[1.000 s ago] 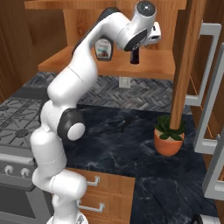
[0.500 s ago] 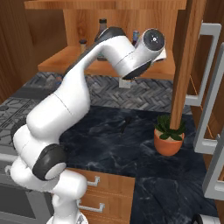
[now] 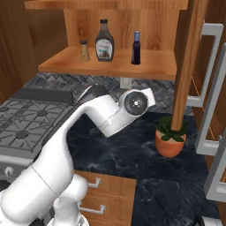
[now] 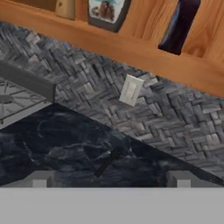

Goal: There are various items on the counter. Only move the condiments/shakers into the cabinet.

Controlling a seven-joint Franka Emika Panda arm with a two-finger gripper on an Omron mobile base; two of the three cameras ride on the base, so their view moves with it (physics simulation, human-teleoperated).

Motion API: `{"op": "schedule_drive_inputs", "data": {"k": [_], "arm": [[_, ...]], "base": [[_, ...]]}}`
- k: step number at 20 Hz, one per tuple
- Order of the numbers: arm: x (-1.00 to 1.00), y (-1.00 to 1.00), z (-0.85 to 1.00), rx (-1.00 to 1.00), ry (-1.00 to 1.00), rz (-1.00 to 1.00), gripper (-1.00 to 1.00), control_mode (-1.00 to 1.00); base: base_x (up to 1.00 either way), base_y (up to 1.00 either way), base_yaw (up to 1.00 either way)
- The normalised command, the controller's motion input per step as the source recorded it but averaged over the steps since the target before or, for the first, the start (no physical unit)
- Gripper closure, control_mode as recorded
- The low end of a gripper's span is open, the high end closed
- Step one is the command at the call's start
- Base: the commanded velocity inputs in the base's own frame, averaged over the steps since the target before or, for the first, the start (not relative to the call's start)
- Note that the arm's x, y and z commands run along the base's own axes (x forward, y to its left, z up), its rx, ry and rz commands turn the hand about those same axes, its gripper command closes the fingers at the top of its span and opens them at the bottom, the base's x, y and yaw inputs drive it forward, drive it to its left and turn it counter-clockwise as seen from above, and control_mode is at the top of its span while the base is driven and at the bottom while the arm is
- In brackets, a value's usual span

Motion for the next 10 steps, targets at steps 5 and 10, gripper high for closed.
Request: {"op": "schedule_drive_inputs", "data": {"k": [5,10], "arm": [[-1.0,0.63,-0.86,-0.09,-0.01,0.01,-1.0,-1.0],[-0.33,0.19,-0.2,-0.03,-0.01,0.02,-1.0,-1.0]], "base": [[0.0,0.0,0.0],[0.0,0.0,0.0]]}}
